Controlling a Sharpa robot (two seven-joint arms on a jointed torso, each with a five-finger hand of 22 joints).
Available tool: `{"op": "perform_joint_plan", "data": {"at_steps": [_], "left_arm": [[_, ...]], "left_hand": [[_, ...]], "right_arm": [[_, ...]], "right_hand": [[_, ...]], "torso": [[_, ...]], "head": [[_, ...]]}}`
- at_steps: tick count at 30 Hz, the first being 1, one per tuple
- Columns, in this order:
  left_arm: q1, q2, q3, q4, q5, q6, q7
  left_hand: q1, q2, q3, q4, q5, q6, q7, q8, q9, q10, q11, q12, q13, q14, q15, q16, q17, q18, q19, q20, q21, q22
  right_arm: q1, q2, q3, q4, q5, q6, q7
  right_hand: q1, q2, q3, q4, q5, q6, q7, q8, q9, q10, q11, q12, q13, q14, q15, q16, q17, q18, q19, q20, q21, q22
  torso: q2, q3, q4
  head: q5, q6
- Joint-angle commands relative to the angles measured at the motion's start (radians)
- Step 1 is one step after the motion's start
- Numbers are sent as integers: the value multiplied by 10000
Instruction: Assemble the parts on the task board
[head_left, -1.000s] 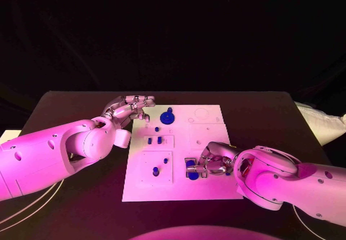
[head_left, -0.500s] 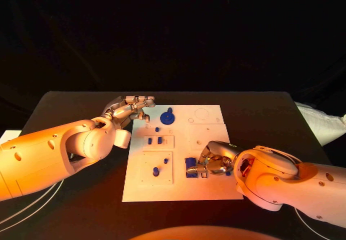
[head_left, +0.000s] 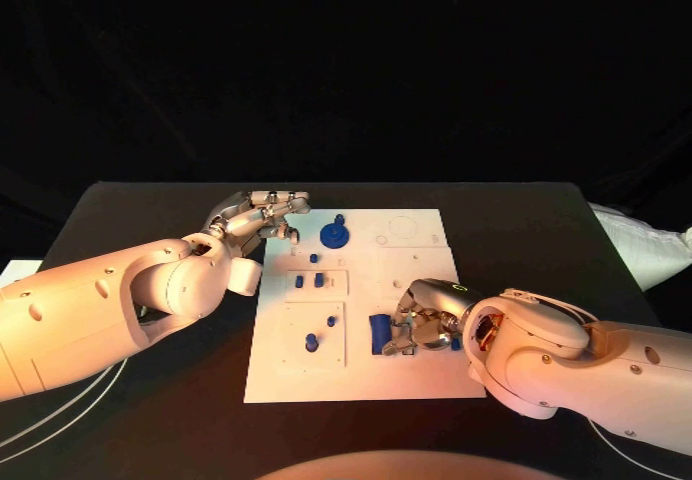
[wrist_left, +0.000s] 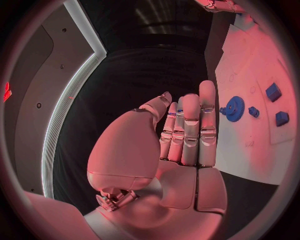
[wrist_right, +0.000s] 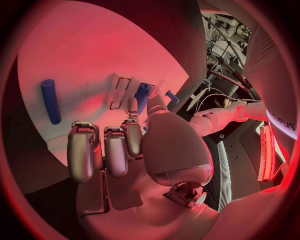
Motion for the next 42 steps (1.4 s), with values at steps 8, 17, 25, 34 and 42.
{"op": "perform_joint_plan", "data": {"at_steps": [8, 17, 25, 34, 42], "left_arm": [[0, 12, 8, 4, -25, 178, 45], [0, -8, 7, -1, -25, 165, 41], [-1, -17, 7, 22, -25, 156, 48], [-9, 34, 7, -8, -25, 188, 41], [-21, 43, 7, -31, -25, 199, 34]], "left_hand": [[91, -26, -60, -16, 48, -86, 17, 59, 1, -53, -7, 35, -15, -66, 5, 53, -9, 190, 70, 10, -53, -9], [91, -26, -60, -16, 48, -86, 17, 59, 1, -53, -7, 35, -15, -66, 5, 53, -9, 190, 70, 10, -53, -9], [91, -26, -60, -16, 48, -86, 17, 59, 1, -53, -7, 35, -15, -66, 5, 53, -9, 190, 70, 10, -53, -9], [91, -26, -60, -16, 48, -86, 17, 59, 1, -53, -7, 35, -15, -66, 5, 53, -9, 190, 70, 10, -53, -9], [91, -26, -60, -16, 48, -86, 17, 59, 1, -53, -7, 35, -15, -66, 5, 53, -9, 190, 70, 10, -53, -9]], "right_arm": [[-38, -220, -10, 98, -160, 42, -25], [432, -1531, 40, 610, 1077, -106, 415], [830, -2540, 23, 621, 498, 356, 576], [800, -2668, -50, 429, -344, 999, 227], [630, -2510, -80, 264, -742, 1487, 5]], "right_hand": [[-176, 736, -212, 423, 494, -13, 20, -103, 25, 38, -38, -106, -116, 834, -17, 12, 1440, -155, 171, -81, 2, 67], [-549, 526, -594, 695, 1415, -299, 120, -303, 55, -125, 47, -389, -262, 842, 40, 40, 1510, -137, 128, -31, -58, -13], [260, 892, -97, 243, 1341, -894, 441, -974, -350, -426, 300, -935, -591, 866, 260, 118, 1671, -155, 132, 153, -27, 57], [-233, 900, -176, 597, 1244, -384, 332, -918, -446, -322, 242, -841, -512, 849, 241, 80, 1606, -145, 125, 186, -24, 66], [-483, 712, -319, 797, 1300, -146, 248, -876, -398, -305, 170, -868, -504, 842, 175, 59, 1578, -139, 111, 125, -43, 41]], "torso": [[0, 2, 3], [-3, -8, -3], [10, 8, -20], [-8, 2, 1], [4, -2, 1]], "head": [[-17, 29], [-110, 30], [-212, 82], [-336, 88], [-350, 89]]}}
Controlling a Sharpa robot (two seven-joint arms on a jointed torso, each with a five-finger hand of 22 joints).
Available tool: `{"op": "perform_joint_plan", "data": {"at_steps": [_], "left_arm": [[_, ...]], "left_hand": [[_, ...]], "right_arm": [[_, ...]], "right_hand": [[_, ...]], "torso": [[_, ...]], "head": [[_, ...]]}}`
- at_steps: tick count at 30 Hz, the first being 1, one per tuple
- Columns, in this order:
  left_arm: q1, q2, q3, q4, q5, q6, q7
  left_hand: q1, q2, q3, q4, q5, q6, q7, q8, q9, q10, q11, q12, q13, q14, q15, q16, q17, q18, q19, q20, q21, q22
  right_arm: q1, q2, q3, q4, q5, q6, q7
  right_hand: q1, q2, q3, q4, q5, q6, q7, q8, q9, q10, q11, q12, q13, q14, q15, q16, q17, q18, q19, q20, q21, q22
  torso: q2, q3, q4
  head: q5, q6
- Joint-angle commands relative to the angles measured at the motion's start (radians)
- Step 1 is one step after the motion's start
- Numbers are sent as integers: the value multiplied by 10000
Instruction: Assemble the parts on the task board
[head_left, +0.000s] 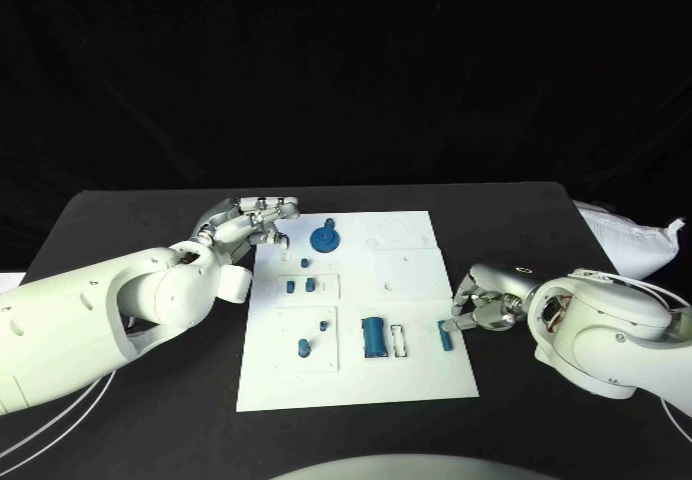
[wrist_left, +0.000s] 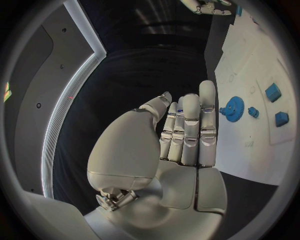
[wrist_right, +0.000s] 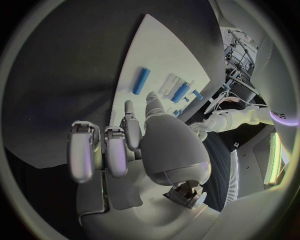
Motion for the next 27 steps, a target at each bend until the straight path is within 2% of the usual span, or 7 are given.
{"op": "perform_joint_plan", "data": {"at_steps": [1, 6, 12, 18, 27], "left_arm": [[-7, 19, 6, 4, -25, 189, 46], [-10, 12, 6, 7, -25, 187, 45], [-11, 4, 6, 12, -25, 191, 44], [-11, -5, 6, 10, -25, 193, 43], [-12, -14, 6, 15, -25, 192, 44]], "left_hand": [[91, -26, -60, -16, 48, -86, 17, 59, 1, -54, -6, 35, -15, -51, -10, 53, -12, 191, 70, 11, -53, -11], [91, -26, -60, -16, 48, -86, 17, 59, 1, -54, -6, 35, -15, -51, -10, 53, -12, 191, 70, 11, -53, -11], [91, -26, -60, -16, 48, -86, 17, 59, 1, -54, -6, 35, -15, -51, -10, 53, -12, 191, 70, 11, -53, -11], [91, -26, -60, -16, 48, -86, 17, 59, 1, -54, -6, 35, -15, -51, -10, 53, -12, 191, 70, 11, -53, -11], [115, -8, -69, -23, 49, -87, 16, 72, 4, -63, -7, 59, -16, -56, -10, 63, -22, 191, 75, 11, -62, -17]], "right_arm": [[-55, 65, -5, -33, -606, 674, -222], [-133, 174, -9, -111, -831, 835, -258], [-263, 379, -10, -191, -976, 841, -262], [-430, 600, -10, -277, -1116, 873, -261], [-558, 861, -9, -383, -1462, 1139, -269]], "right_hand": [[-115, -42, -19, 49, 69, 86, -14, 23, 17, 40, -56, 10, -2223, 831, -70, -2, 1572, -139, 110, -23, -44, 45], [-69, -76, -27, 36, 123, 206, -62, 75, 63, 53, -92, 27, -2202, 832, -95, -4, 1573, -140, 111, -42, -42, 53], [37, -77, 3, -15, 156, 196, -73, 59, 83, 62, -109, 42, -2180, 833, -115, -3, 1579, -141, 111, -61, -42, 56], [356, 6, 154, -185, 180, 91, -50, -53, 75, 50, -102, 5, -2180, 835, -119, -3, 1588, -144, 110, -80, -46, 59], [845, 98, 451, -503, 11, 125, -68, -127, 58, 33, -124, -36, -2175, 837, -138, -2, 1599, -148, 117, -93, -36, 87]], "torso": [[5, -6, 2], [7, -14, 4], [8, -6, 11], [3, -6, 12], [10, -9, 4]], "head": [[0, -7], [-3, -22], [1, -51], [14, -56], [35, -74]]}}
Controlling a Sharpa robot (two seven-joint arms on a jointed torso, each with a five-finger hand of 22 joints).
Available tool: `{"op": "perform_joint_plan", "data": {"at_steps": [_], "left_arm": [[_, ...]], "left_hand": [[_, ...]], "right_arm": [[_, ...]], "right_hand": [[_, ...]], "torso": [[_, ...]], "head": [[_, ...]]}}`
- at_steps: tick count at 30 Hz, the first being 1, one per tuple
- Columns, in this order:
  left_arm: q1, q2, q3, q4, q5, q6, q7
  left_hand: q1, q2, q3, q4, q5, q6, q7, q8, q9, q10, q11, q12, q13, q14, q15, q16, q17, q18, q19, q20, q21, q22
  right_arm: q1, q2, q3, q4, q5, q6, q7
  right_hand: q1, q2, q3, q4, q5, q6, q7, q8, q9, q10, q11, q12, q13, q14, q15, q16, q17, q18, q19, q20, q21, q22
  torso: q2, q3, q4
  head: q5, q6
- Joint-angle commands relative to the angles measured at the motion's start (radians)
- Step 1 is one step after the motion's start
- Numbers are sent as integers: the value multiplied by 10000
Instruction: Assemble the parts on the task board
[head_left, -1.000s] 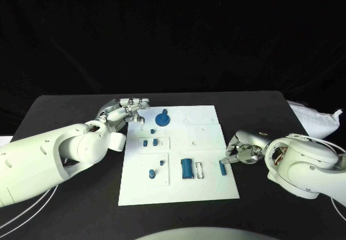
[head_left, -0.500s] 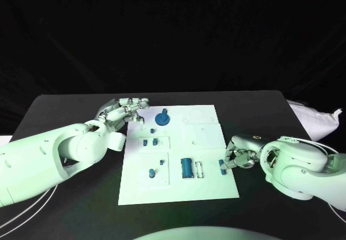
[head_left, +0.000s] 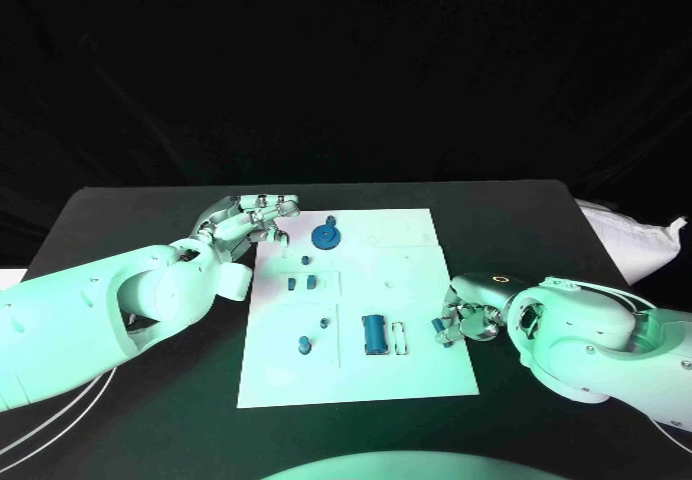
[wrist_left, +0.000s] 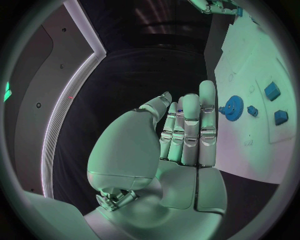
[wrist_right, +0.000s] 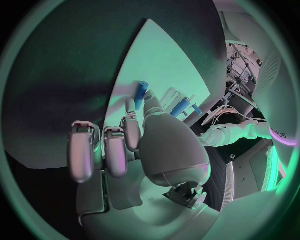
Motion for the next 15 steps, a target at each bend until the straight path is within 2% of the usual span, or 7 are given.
{"op": "perform_joint_plan", "data": {"at_steps": [1, 4, 7, 12, 15], "left_arm": [[-2, 6, 7, 20, -25, 178, 51], [-2, 3, 7, 20, -25, 177, 49], [-2, 3, 7, 20, -25, 181, 48], [-3, 6, 7, 17, -25, 185, 46], [-4, 7, 7, 15, -25, 185, 47]], "left_hand": [[115, -8, -40, 6, 49, -87, 16, 31, 3, -64, -6, 60, -16, -55, -10, 63, -9, 192, 75, 11, -61, -8], [115, -8, -40, 6, 49, -87, 16, 31, 3, -64, -6, 60, -16, -55, -10, 63, -9, 192, 75, 11, -61, -8], [115, -8, -40, 6, 49, -87, 16, 31, 3, -64, -6, 60, -16, -55, -10, 63, -9, 192, 75, 11, -61, -8], [115, -8, -40, 6, 49, -87, 16, 31, 3, -64, -6, 60, -16, -55, -10, 63, -9, 192, 75, 11, -61, -8], [115, -8, -40, 6, 49, -87, 16, 31, 3, -64, -6, 60, -16, -55, -10, 63, -9, 192, 75, 11, -61, -8]], "right_arm": [[-118, 106, -59, -83, -503, 557, -82], [-193, 254, -58, -125, -976, 793, -80], [-258, 370, -58, -154, -1361, 924, -79], [-315, 506, -57, -200, -1799, 1069, -82], [-326, 534, -57, -216, -1884, 1082, -90]], "right_hand": [[354, 157, 111, -169, -143, -51, -51, -80, -59, -22, -79, -89, -2205, 836, -72, 1, 1609, -149, 118, -97, -35, 84], [998, 96, 459, -663, -610, -26, -52, -137, -86, -87, -93, -196, -2249, 849, -95, 36, 1682, -161, 134, -122, -7, 144], [1344, 73, 755, -994, -957, -44, 31, -244, -164, -123, -34, -269, -2276, 872, -25, 105, 1820, -190, 169, -106, 58, 269], [1571, 146, 1192, -1321, -921, -24, 93, -369, -281, -149, 12, -318, -2283, 883, 3, 138, 1887, -202, 180, -53, 85, 323], [1393, 124, 1454, -1390, -497, 15, 120, -448, -369, -153, 21, -345, -2285, 880, 34, 133, 1884, -201, 179, -22, 89, 332]], "torso": [[5, 0, -3], [0, 1, -2], [-2, 1, 0], [-11, -2, 7], [-9, -5, 6]], "head": [[7, -6], [16, -8], [13, -16], [17, -13], [19, 6]]}}
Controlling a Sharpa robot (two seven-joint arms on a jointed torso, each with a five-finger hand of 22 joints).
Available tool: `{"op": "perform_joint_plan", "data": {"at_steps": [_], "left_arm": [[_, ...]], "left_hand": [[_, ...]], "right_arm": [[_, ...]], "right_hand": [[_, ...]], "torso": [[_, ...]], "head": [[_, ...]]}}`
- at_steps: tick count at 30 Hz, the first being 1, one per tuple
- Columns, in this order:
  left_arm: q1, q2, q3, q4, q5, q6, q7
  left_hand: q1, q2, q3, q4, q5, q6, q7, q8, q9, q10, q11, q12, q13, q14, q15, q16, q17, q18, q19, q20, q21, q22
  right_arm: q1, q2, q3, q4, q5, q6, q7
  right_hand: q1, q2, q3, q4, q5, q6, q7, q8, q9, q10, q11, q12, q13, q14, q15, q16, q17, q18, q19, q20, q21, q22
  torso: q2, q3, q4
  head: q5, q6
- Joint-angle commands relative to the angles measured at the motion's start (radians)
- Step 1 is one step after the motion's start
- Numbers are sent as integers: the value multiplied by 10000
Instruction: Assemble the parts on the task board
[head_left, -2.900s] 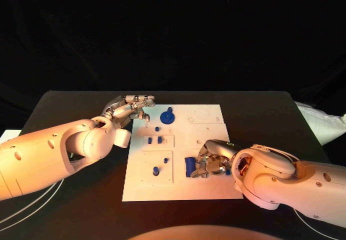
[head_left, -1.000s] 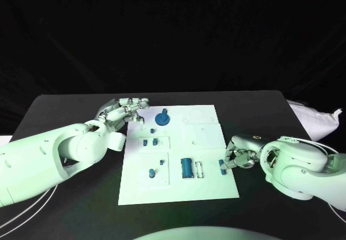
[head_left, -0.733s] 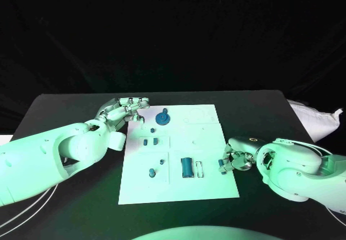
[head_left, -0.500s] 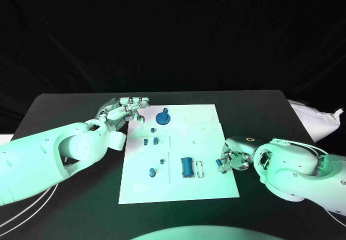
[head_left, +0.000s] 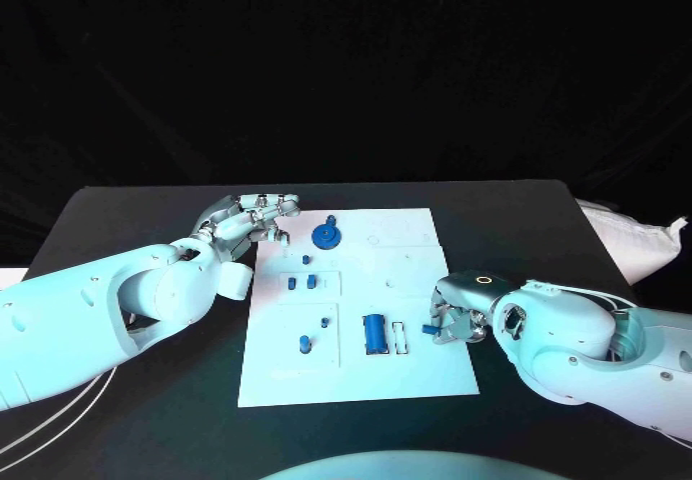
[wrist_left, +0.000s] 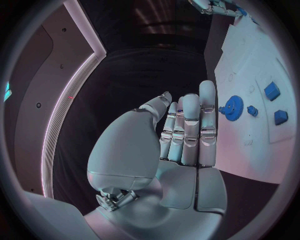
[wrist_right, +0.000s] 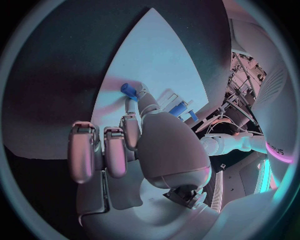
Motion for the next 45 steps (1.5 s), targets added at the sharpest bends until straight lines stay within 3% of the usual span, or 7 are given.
{"op": "perform_joint_plan", "data": {"at_steps": [1, 8, 11, 17, 22, 28, 45], "left_arm": [[-3, 12, 7, 14, -25, 180, 49], [-4, 9, 7, 25, -25, 181, 48], [-4, 3, 7, 28, -25, 178, 48], [-5, 1, 7, 26, -25, 176, 50], [-9, 6, 7, 20, -25, 176, 52], [-16, 12, 7, 17, -25, 179, 52], [-21, 18, 7, 42, -25, 169, 44]], "left_hand": [[115, -8, -40, 6, 49, -87, 16, 31, 3, -65, -5, 60, -17, -55, -11, 63, -9, 191, 75, 11, -62, -9], [115, -8, -40, 6, 49, -87, 16, 31, 3, -65, -5, 60, -17, -55, -11, 63, -9, 191, 75, 11, -62, -9], [120, -7, -42, 4, 49, -89, 16, 33, 3, -67, -5, 63, -17, -57, -11, 63, -15, 191, 76, 11, -63, -10], [125, -5, -44, 1, 49, -91, 16, 34, 3, -71, -5, 67, -18, -59, -11, 63, -21, 192, 77, 10, -65, -11], [125, -5, -44, 1, 49, -91, 16, 34, 3, -71, -5, 67, -18, -59, -11, 63, -21, 192, 77, 10, -65, -11], [125, -5, -44, 1, 49, -91, 16, 34, 3, -71, -5, 67, -18, -59, -11, 63, -21, 192, 77, 10, -65, -11], [125, -5, -44, 1, 49, -91, 16, 34, 3, -71, -5, 67, -18, -59, -11, 63, -21, 192, 77, 10, -65, -11]], "right_arm": [[-151, 34, -122, -164, -535, 802, -131], [-158, 34, -122, -198, -271, 420, -153], [-159, 6, -120, -162, 133, -41, -166], [-147, -95, -108, 26, 1145, -1111, -200], [-99, -182, -86, 226, 1844, -1859, -201], [3, -235, -66, 406, 2929, -2313, -214], [48, 194, -62, 242, 4640, -1916, -292]], "right_hand": [[600, 738, 221, -33, 385, 72, 42, -124, -1475, -51, 15, -74, -2363, 902, 51, 56, 1888, -202, 179, 58, 24, 340], [-73, 541, 1001, 10, 1560, 182, 5, -237, -1629, 20, -14, -13, -2294, 901, 37, 46, 1882, -204, 190, 57, 43, 372], [-504, 459, 1511, 166, 2345, 228, -24, -265, -1680, 120, -38, 142, -2180, 903, 18, 42, 1880, -212, 210, 40, 71, 417], [-1287, 47, 2935, 357, 3080, 302, -42, -287, -1752, 209, -68, 197, -2099, 908, -2, 45, 1896, -218, 227, 19, 92, 451], [-1821, -287, 3693, 519, 3070, 332, -65, -284, -1766, 252, -52, 191, -2072, 912, -18, 48, 1909, -215, 224, 19, 85, 442], [-2218, -517, 3957, 689, 2936, 367, -64, -272, -1763, 295, -53, 225, -2031, 916, -15, 54, 1923, -212, 224, 12, 79, 435], [-3361, -804, 3461, 1383, 2802, 676, -186, -136, -1691, 711, -137, 1044, -1484, 930, -82, 81, 1968, -242, 302, -38, 174, 592]], "torso": [[-2, -7, 1], [6, -7, -9], [7, -4, -5], [2, -4, 5], [3, 6, 2], [2, -7, 3], [1, -15, 5]], "head": [[3, 21], [0, 25], [1, 26], [3, 16], [22, 5], [30, -1], [71, -42]]}}
